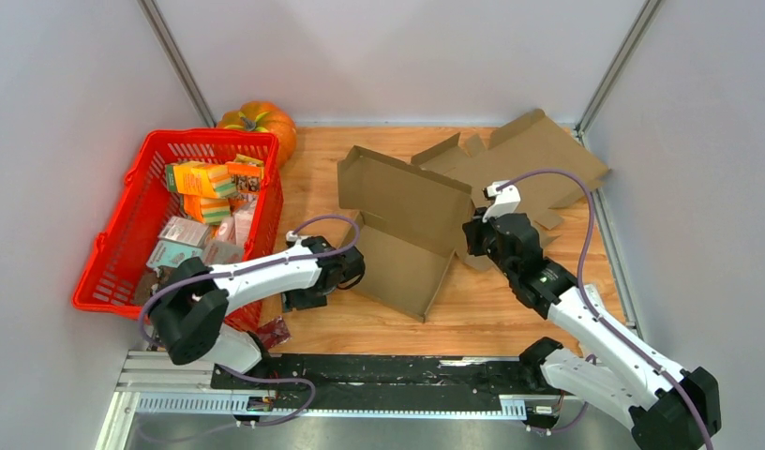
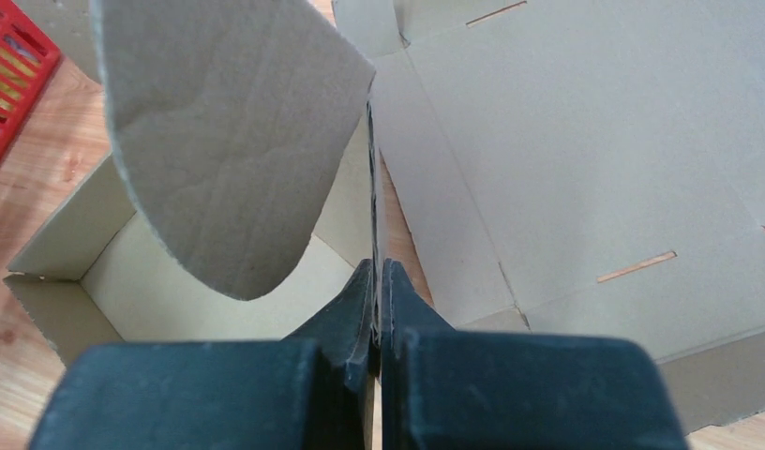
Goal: Fold the paper box
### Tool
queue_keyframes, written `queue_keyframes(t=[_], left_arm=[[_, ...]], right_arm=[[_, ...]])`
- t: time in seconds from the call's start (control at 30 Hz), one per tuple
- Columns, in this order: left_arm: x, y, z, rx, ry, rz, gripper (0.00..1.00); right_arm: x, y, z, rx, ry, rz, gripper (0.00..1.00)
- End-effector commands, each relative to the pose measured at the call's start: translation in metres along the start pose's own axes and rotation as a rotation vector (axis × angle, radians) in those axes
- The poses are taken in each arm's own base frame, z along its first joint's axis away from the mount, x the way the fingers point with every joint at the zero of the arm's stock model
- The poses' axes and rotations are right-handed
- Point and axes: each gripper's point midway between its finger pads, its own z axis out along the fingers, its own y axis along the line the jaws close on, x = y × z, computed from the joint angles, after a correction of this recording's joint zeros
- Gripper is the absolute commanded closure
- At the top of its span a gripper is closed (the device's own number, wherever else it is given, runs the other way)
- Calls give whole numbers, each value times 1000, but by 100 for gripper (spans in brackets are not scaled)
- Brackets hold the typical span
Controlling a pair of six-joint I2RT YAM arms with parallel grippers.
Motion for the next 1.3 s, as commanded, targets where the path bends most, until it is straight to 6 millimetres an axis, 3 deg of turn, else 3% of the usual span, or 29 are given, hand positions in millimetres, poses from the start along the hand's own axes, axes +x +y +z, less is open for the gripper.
queue_keyframes(t=[0.0, 0.03, 0.07, 0.13, 0.27, 0.33, 0.5, 0.7, 0.87, 1.0, 1.07, 1.17, 1.2, 1.23, 1.27], left_arm=[[-5, -9, 19, -10, -29, -206, 54], [-2, -3, 23, -5, -48, -231, 65], [-7, 2, 25, -18, -87, -250, 86], [-6, 10, 30, -71, -93, -263, 100], [-4, 31, 25, -255, -81, -221, 100], [-5, 31, 24, -285, -76, -240, 100], [2, 9, 26, -214, 11, -299, 100], [19, 2, 36, -236, 50, -432, 100], [16, 7, 33, -336, 0, -464, 100], [17, 7, 32, -286, -2, -520, 100], [8, 1, 31, -232, -29, -525, 100], [-23, -19, 8, -62, -160, -316, 100], [-36, -30, -12, 27, -207, -189, 98], [-47, -36, -26, 77, -274, -131, 82], [-50, -58, -46, 189, -329, -77, 73]], right_arm=[[-33, 14, -10, -65, -105, 44, 100], [-34, 15, -10, -70, -110, 48, 100], [-33, 15, -10, -73, -109, 48, 100], [-31, 15, -10, -74, -109, 48, 100], [-33, 17, -11, -85, -112, 52, 100], [-34, 17, -11, -87, -118, 53, 100], [-34, 20, -11, -103, -122, 58, 100], [-33, 26, -13, -137, -118, 63, 100], [-30, 28, -17, -155, -110, 68, 100], [-30, 29, -16, -158, -104, 67, 100], [-31, 28, -16, -156, -108, 70, 100], [-31, 31, -17, -168, -101, 65, 100], [-30, 32, -17, -173, -93, 62, 100], [-29, 32, -17, -174, -86, 59, 100], [-28, 33, -17, -179, -82, 57, 100]])
